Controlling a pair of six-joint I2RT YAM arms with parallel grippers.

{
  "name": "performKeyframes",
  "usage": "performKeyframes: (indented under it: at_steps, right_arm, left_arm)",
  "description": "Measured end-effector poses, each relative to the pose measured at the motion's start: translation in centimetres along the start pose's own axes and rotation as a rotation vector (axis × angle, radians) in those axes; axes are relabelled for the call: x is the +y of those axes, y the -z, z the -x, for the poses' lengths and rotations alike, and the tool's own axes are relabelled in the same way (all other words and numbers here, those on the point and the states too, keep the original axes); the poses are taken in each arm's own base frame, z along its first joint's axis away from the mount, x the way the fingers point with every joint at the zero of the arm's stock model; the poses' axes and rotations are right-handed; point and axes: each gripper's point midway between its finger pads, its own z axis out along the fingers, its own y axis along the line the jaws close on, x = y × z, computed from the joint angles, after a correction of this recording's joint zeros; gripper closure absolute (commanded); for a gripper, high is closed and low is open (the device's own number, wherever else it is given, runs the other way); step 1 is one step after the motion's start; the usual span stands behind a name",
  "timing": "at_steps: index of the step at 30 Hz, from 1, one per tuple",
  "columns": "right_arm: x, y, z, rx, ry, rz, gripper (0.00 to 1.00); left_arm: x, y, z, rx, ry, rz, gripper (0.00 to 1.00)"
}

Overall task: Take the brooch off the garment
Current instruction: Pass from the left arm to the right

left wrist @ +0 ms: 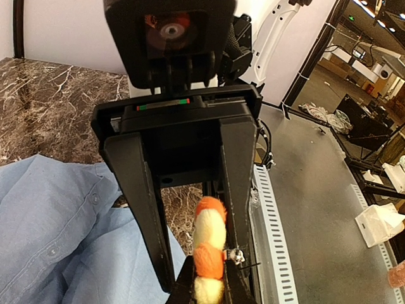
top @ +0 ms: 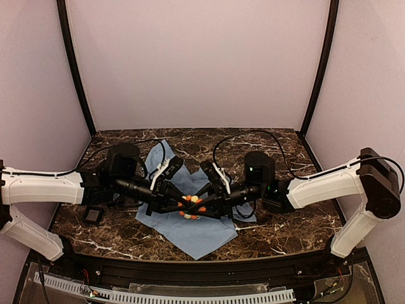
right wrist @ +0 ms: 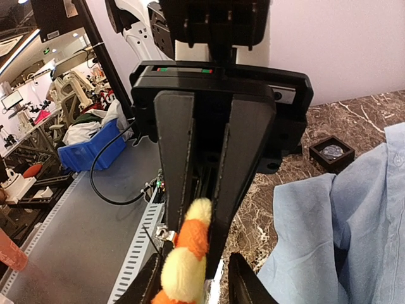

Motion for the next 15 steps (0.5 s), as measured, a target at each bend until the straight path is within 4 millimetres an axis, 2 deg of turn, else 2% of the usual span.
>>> performKeyframes:
  at_steps: [15]
  right_arm:
    - [-0.52, -0.50, -0.15, 0.005, -0.052, 0.002, 0.84]
  left_arm:
    - [0.50, 0.20, -0.42, 0.014, 0.014, 0.017, 0.99]
